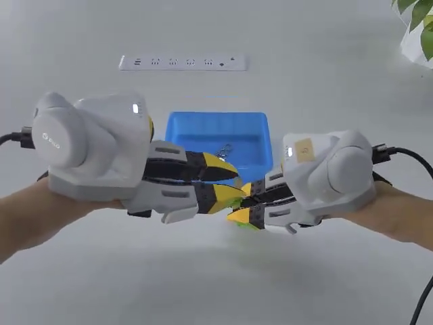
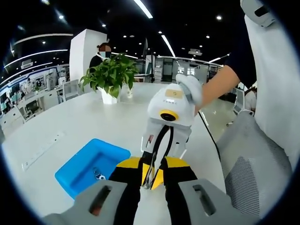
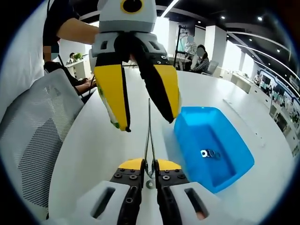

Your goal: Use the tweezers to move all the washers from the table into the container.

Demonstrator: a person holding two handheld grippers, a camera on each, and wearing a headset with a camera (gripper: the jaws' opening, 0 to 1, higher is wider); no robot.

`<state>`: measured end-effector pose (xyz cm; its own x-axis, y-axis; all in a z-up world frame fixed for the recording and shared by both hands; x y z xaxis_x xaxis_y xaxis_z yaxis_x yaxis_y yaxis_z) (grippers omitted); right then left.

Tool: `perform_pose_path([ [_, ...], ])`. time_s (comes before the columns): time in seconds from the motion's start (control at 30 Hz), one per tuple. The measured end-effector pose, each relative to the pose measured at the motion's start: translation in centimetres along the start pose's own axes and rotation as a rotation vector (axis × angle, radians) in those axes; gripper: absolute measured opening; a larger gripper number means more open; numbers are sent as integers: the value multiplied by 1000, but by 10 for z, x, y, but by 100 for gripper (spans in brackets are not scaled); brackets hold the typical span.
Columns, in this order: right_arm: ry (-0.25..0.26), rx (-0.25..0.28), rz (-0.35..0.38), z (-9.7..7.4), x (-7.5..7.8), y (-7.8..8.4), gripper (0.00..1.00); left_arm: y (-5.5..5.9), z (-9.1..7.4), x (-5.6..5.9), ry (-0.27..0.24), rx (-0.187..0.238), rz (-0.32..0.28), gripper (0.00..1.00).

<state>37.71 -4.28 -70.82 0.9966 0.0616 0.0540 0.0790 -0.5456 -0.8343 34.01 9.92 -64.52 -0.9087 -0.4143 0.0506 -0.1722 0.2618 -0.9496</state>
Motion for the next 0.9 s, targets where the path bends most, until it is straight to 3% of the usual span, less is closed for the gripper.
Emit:
perform_pose_path([
  [0.2, 9, 2, 1, -4, -1, -4, 10, 1, -10, 1, -31, -5, 12, 30],
  [0.57, -10, -6, -39, -15, -5, -20, 10, 1, -27, 9, -26, -36, 39, 33],
  [0.9, 7, 1, -49, -30, 1, -38, 10, 7, -52, 12, -79, -41, 29, 33],
])
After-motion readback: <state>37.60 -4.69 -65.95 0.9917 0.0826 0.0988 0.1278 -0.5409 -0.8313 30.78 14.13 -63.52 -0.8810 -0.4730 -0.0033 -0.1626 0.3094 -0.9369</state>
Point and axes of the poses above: the centre of the closed fingertips' face, and the gripper's own axes: z roughly forward along the fingers, x roughly to its right, y roughly out of its underside, the point moved 10 cm from there along -z, roughly backward along the fingers, and after that the axes turned 4 degrees about x, right-handed, at the moved point
